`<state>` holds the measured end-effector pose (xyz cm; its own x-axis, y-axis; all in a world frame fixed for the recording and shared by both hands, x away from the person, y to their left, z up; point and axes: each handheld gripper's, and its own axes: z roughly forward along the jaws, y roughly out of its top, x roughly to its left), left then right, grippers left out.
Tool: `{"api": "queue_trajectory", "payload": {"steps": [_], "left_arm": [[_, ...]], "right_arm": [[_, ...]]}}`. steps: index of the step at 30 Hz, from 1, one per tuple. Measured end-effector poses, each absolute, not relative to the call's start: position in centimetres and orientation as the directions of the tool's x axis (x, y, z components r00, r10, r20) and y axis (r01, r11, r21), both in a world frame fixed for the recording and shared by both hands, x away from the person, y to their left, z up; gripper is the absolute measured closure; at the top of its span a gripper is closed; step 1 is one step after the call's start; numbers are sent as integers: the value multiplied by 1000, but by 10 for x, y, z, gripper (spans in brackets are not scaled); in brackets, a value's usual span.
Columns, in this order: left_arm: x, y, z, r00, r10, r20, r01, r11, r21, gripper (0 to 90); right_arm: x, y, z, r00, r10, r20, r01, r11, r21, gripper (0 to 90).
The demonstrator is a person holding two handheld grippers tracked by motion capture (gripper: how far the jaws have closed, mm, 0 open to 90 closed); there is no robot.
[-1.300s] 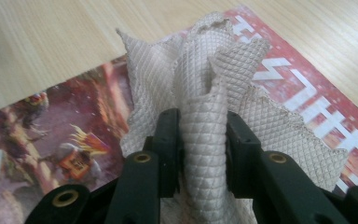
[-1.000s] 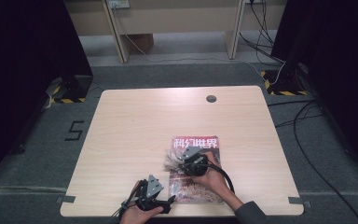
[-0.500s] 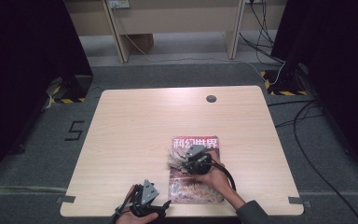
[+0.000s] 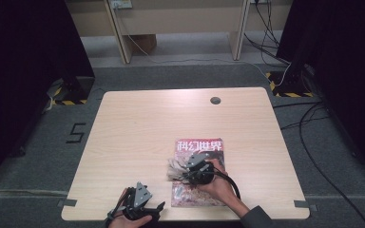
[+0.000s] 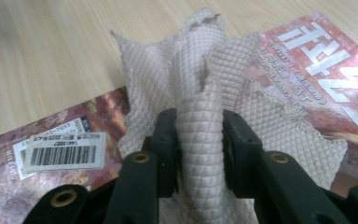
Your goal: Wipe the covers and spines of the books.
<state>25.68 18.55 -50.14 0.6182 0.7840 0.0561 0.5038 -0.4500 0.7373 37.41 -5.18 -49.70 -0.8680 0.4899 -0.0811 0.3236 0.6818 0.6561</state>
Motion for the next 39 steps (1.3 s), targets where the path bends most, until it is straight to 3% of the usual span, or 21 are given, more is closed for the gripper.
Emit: {"api": "queue_trajectory", "payload": {"steps": [9,25,39], "left_arm": [[255,187,-502,622,781,58,507,-458,730,150],[252,194,-501,610,791,56,515,-449,730,152],[253,205,-499,575,816,62,530,-429,731,152]], "right_arm": [[381,-62,-496,-836,535,-121,341,680,650,703],[343,-40,-495,-906,412,-95,264,727,634,706],[338,-39,-495,-913,396,-99,251,736,629,719]]}}
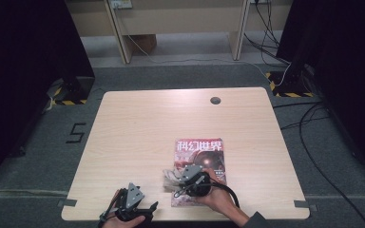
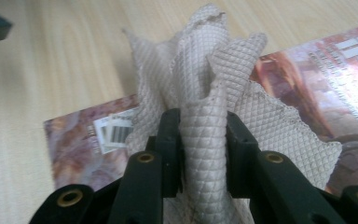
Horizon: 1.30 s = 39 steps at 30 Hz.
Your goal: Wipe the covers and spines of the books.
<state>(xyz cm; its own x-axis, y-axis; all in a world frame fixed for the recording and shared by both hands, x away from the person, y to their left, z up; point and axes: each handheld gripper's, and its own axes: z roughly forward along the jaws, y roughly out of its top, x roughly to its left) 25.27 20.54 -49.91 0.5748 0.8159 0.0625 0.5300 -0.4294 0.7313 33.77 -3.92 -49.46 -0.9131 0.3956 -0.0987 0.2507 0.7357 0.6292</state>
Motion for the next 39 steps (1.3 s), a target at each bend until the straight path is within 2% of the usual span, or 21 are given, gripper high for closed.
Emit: {"api": "queue_trajectory", "payload": {"steps": [6,11,20,29,35,39], "left_arm": [[252,207,-498,568,821,63,533,-424,732,153],[253,212,-498,542,838,64,549,-411,728,153],[252,220,-497,510,858,59,564,-385,731,153],[253,221,-498,510,857,67,572,-396,718,153],[253,221,-498,503,862,63,571,-386,725,153],[253,221,-497,504,861,72,569,-394,722,153]], "right_arm": [[324,-35,-495,-931,363,-48,252,731,634,718],[313,-30,-495,-949,310,-50,211,747,631,718],[313,-32,-494,-947,314,-65,205,749,630,719],[302,-23,-495,-964,260,-51,170,754,635,727],[308,-27,-495,-963,265,-45,178,755,631,717],[319,-41,-494,-947,315,-55,213,749,628,718]]}}
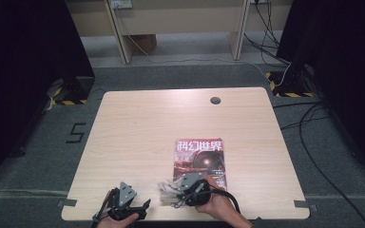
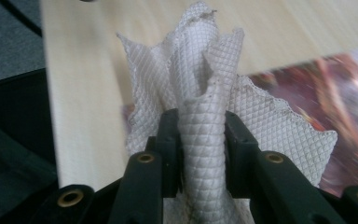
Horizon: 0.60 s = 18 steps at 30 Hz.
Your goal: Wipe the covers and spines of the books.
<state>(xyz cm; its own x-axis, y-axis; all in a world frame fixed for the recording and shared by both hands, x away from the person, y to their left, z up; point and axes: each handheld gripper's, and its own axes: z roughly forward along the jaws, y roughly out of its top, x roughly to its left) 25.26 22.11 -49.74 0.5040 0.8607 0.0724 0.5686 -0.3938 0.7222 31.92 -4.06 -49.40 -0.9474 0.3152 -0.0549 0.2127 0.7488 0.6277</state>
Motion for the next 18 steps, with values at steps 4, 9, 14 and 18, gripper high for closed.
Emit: {"api": "queue_trajectory", "payload": {"steps": [4,9,14,18], "left_arm": [[253,221,-497,505,860,72,569,-395,722,153],[252,220,-498,511,857,73,569,-401,718,153],[252,220,-498,511,856,75,569,-402,717,153],[253,220,-499,511,857,74,570,-401,717,153]], "right_arm": [[326,-54,-494,-932,360,-54,248,738,627,718],[320,-61,-494,-930,363,-59,248,737,629,726],[309,-63,-494,-939,342,-47,237,739,631,728],[305,-68,-494,-943,331,-34,236,737,634,725]]}}
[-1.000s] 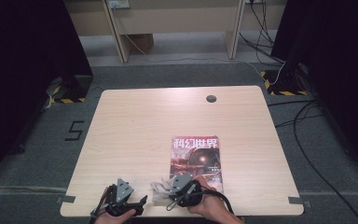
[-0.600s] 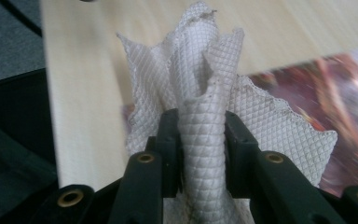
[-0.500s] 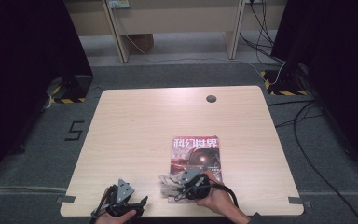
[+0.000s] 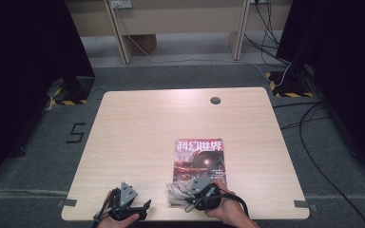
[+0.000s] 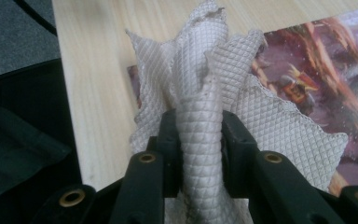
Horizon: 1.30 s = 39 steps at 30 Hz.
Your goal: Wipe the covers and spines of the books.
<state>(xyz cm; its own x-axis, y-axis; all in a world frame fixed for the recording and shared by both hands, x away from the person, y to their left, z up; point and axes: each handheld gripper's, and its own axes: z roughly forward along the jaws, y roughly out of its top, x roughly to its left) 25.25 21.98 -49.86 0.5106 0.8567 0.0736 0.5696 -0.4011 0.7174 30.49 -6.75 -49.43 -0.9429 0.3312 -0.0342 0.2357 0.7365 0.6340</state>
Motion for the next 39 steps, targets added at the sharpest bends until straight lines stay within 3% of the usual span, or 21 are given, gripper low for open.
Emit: {"api": "queue_trajectory", "payload": {"steps": [15,27,39], "left_arm": [[252,219,-499,515,854,77,568,-407,716,154],[252,219,-499,519,851,82,568,-415,711,155],[252,218,-500,521,849,83,565,-417,712,155]], "right_arm": [[316,-114,-493,-889,457,-36,333,698,634,717],[296,-122,-494,-905,425,-21,314,700,641,719],[296,-140,-494,-884,467,-21,347,686,639,713]]}}
